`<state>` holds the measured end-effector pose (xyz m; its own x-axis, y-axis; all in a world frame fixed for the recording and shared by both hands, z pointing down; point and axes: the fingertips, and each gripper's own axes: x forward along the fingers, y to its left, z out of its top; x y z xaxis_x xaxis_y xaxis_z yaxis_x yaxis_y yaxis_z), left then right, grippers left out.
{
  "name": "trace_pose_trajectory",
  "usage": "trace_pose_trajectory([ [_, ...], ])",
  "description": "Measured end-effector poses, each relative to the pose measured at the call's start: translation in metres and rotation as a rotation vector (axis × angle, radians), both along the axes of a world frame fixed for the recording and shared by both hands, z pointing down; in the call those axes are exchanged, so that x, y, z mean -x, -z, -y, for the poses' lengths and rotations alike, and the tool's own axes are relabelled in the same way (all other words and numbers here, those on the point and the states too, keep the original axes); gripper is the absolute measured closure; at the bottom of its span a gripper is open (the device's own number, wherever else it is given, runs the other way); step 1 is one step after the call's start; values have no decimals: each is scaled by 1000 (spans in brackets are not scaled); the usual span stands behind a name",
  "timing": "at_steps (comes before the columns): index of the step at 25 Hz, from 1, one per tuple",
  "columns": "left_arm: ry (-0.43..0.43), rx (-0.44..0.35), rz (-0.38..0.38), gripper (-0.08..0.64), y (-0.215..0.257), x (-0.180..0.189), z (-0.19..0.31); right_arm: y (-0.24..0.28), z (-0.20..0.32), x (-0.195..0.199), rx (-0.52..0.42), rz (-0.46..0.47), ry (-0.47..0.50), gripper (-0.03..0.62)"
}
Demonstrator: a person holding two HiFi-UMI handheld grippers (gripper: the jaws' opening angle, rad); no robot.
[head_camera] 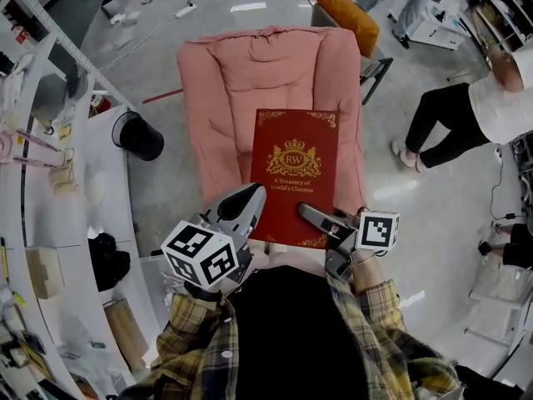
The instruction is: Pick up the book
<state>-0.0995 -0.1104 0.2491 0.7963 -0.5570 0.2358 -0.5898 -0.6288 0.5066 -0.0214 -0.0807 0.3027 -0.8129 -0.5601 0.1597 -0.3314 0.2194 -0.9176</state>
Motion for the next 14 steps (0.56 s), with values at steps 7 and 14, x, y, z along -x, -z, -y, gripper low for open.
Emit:
trace_pose_trajectory([
  [7, -1, 6, 4, 557, 0, -2, -7, 1, -7, 2, 9, 18, 8, 333],
  [14, 3, 7, 9, 557, -3, 0, -20, -2, -20, 4, 7, 19, 8, 333],
])
